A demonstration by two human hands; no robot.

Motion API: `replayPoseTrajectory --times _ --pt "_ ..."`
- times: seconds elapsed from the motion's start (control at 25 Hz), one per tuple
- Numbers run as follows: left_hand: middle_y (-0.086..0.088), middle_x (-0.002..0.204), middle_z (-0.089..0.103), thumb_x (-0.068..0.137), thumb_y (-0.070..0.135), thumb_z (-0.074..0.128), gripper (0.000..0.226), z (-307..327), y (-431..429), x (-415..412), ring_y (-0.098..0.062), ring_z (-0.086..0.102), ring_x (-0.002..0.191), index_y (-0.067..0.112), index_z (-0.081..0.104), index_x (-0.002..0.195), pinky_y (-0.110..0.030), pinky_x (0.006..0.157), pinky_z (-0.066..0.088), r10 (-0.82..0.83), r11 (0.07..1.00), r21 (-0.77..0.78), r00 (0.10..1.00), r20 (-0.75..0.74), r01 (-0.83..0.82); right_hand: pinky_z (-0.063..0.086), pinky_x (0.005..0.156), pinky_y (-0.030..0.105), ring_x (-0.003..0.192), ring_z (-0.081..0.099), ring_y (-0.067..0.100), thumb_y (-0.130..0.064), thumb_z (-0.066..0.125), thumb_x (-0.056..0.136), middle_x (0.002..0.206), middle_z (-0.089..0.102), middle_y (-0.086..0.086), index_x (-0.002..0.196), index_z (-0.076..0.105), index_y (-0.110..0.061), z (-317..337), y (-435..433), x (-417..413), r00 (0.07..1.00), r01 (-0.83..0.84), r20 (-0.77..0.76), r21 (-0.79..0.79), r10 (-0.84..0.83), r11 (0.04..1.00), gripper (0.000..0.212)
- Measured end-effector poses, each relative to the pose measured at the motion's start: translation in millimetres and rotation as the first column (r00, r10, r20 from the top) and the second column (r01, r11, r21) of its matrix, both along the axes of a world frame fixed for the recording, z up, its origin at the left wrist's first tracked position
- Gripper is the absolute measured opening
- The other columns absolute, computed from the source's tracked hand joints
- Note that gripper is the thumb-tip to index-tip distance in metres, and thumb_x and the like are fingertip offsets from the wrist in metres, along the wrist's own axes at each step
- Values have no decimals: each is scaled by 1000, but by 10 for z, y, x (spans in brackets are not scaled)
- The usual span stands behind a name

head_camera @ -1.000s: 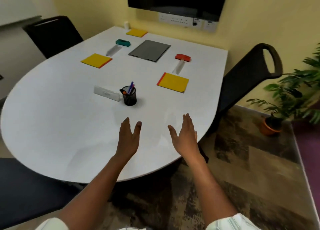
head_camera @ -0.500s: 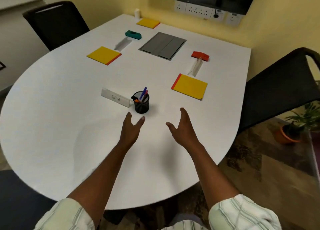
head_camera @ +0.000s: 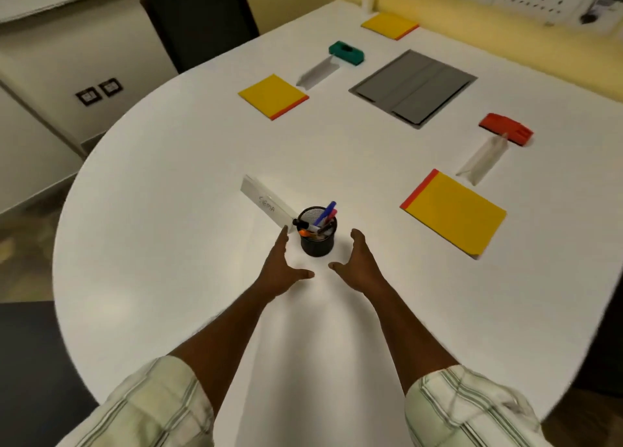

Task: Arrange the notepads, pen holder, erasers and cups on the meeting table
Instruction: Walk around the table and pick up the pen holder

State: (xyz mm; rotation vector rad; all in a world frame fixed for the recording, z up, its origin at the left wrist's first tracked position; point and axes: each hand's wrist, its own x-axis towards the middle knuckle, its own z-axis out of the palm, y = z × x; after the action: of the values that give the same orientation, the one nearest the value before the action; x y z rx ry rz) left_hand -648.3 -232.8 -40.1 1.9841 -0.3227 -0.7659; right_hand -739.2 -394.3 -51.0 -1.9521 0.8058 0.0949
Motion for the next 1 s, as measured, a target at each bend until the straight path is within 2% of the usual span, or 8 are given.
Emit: replayPoseTrajectory --times 0.08,0.24,0.32,0.4,0.48,0.64,0.8,1.0 --pt "10 147 30 57 11 89 120 -81 -79 71 -12 30 133 39 11 144 -27 103 32 -14 1000 14 1000 26 14 27 111 29 143 25 22 -20 78 78 157 21 6 150 12 -10 -158 -93 176 999 -53 5 38 53 998 98" --pt "-3 154 27 58 4 87 122 -161 -221 197 -21 28 140 15 8 150 -28 106 32 32 998 49 999 6 -33 39 94 27 131 44 28 -23 81 72 145 40 10 144 23 -9 -346 -181 395 999 -45 24 66 43 997 94" --pt "9 140 41 58 -1 86 114 -158 -298 233 -5 42 128 13 17 148 -11 100 35 25 1000 11 1000 15 -25 37 104 32 136 37 27 -26 82 72 151 33 9 148 20 -12 -396 -235 467 999 -28 30 102 25 994 99" --pt "24 117 47 57 -4 84 96 -135 -396 241 18 49 105 25 35 134 3 81 40 -14 999 -29 998 68 16 36 111 39 138 36 26 -27 83 70 153 32 7 148 20 -15 -415 -276 509 998 -46 52 101 41 994 102" --pt "19 114 51 57 -6 83 90 -121 -465 232 10 52 107 37 37 122 -6 87 43 -12 999 -39 998 54 14 41 107 39 132 44 23 -23 83 70 147 42 3 145 30 -17 -434 -318 539 992 -67 114 126 53 990 92" --pt "-3 133 52 56 -14 80 94 -136 -471 160 -22 49 126 13 37 135 -36 107 41 46 995 -84 999 17 -44 43 82 7 108 57 5 -29 80 69 115 57 -23 128 48 -33 -393 -243 492 973 -68 231 188 23 980 67" --pt "-2 134 53 58 -15 78 97 -92 -395 29 -19 52 123 14 35 140 -31 101 47 86 994 -80 994 66 -81 39 82 5 112 55 11 -23 78 77 125 60 -7 134 48 -22 -334 -123 401 963 -69 267 169 22 983 64" --pt "7 117 58 63 -8 80 83 89 -238 -222 -7 60 101 15 44 134 -18 83 55 184 976 -139 977 109 -168 39 72 -3 106 49 -2 -20 82 72 115 54 -20 134 48 -23 -53 -12 129 940 -95 338 132 45 987 70"
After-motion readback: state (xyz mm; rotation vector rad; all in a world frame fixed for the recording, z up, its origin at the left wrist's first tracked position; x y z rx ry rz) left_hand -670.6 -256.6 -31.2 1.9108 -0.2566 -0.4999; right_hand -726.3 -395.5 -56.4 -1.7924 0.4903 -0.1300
